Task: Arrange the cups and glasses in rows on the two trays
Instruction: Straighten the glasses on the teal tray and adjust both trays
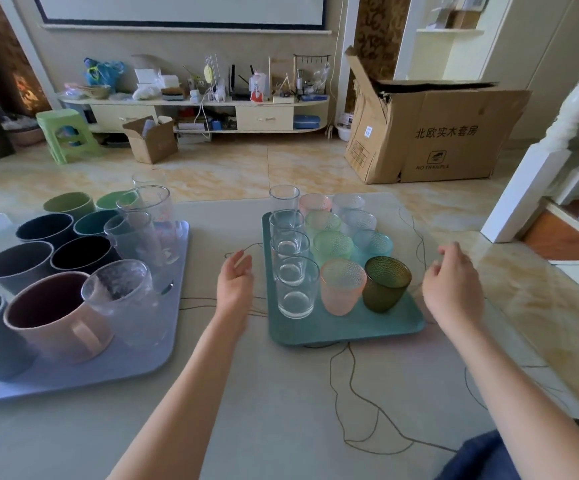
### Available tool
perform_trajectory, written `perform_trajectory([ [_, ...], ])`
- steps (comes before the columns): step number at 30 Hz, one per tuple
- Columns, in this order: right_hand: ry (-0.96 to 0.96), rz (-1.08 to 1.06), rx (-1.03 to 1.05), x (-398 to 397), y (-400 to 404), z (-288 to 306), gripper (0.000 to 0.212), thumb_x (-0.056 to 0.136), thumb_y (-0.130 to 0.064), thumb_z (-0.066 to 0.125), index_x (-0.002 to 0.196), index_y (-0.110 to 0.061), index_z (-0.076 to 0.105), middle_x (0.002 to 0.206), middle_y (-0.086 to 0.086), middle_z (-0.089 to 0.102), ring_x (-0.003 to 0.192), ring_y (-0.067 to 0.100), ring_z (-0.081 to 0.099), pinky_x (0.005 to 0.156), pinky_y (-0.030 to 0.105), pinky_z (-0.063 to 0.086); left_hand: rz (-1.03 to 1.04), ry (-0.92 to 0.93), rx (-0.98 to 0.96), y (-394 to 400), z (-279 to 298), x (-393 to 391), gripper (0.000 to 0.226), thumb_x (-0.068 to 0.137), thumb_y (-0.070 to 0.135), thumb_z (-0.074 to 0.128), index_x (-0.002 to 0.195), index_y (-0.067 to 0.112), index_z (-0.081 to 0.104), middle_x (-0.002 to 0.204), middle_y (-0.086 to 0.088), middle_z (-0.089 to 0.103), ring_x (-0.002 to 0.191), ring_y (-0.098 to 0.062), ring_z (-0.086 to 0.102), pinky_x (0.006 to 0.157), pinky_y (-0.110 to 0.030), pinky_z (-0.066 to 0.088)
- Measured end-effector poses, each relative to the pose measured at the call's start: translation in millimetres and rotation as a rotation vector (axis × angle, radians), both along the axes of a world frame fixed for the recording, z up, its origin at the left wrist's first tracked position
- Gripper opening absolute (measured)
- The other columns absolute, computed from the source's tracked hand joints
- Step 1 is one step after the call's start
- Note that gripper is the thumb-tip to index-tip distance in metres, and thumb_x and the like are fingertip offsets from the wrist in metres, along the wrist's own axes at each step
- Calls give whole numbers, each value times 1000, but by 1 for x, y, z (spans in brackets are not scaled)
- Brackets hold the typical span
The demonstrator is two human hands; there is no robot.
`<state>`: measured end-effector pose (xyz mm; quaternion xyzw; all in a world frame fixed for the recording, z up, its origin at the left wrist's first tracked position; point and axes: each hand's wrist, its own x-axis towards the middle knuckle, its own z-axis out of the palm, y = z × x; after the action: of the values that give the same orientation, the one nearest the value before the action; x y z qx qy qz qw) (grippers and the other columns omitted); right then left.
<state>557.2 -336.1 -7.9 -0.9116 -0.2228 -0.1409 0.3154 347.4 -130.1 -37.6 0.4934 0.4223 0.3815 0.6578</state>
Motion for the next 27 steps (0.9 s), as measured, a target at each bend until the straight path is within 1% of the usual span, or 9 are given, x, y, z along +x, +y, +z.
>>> perform_trajectory([
  [3, -172, 104, 234, -49, 8, 31, 25, 85, 4, 41, 107, -3, 51, 102, 21, 58, 96, 39, 52, 68, 39, 41, 6, 49, 192, -8, 40, -20, 52, 92, -13, 29, 135, 12, 43, 136, -12, 53, 114, -10, 51, 99, -29, 46],
  [5, -200, 245, 292, -91, 23, 39, 22, 85, 5, 44, 103, -4, 53, 97, 16, 59, 92, 33, 53, 66, 35, 40, -1, 4, 257, -11, 69, -39, 47, 93, -13, 30, 129, 11, 47, 128, -9, 55, 98, -14, 61, 71, -25, 56],
  [7, -190, 409, 273, -134, 48, 39, 19, 87, 1, 45, 101, -9, 53, 95, 9, 60, 88, 25, 55, 65, 36, 45, 16, 38, 385, -9, 95, -67, 36, 95, -6, 34, 121, 14, 50, 117, -2, 58, 73, -11, 69, 40, -20, 50],
  [9, -84, 556, 248, -173, 77, 33, 17, 90, -4, 43, 101, -12, 53, 94, 5, 61, 84, 22, 57, 66, 37, 48, 37, 111, 529, -1, 117, -102, 25, 97, 4, 39, 114, 16, 53, 109, 3, 62, 56, -7, 68, 31, -16, 38],
  [12, 44, 667, 155, -215, 120, 16, 19, 90, -3, 44, 105, -9, 54, 96, 9, 63, 84, 28, 60, 65, 33, 43, 108, 101, 577, 29, 141, -166, 17, 97, 7, 44, 107, 15, 55, 100, 0, 67, 49, -8, 66, 32, -14, 33],
  [16, 218, 636, -51, -239, 164, -11, 16, 94, -10, 42, 106, -7, 51, 99, 12, 64, 91, 33, 60, 64, 29, 33, 336, 4, 514, 78, 145, -263, 18, 90, -1, 47, 96, 13, 57, 80, -3, 64, 37, -5, 54, 31, -12, 26],
  [20, 244, 585, -248, -250, 197, -25, 22, 98, -26, 38, 86, -10, 48, 97, 19, 65, 86, 34, 59, 64, 33, 35, 625, 25, 178, 131, 100, -346, 26, 88, -1, 34, 78, 15, 52, 68, -7, 51, 31, -5, 41, 36, -11, 24],
  [24, 278, 643, -410, -253, 224, -40, 35, 92, -39, 37, 77, -12, 53, 97, 21, 66, 81, 32, 58, 64, 32, 37, 412, 460, 1, 167, 36, -369, 20, 90, 5, 44, 83, 10, 62, 70, -9, 57, 40, -11, 54, 35, -10, 34],
  [27, 264, 631, -488, -257, 229, -43, 32, 91, -30, 41, 92, -6, 62, 106, 20, 66, 95, 36, 61, 68, 31, 37, 163, 639, -62, 170, 16, -358, 10, 81, 4, 61, 73, 7, 61, 67, -10, 61, 53, -18, 58, 49, -22, 49],
])
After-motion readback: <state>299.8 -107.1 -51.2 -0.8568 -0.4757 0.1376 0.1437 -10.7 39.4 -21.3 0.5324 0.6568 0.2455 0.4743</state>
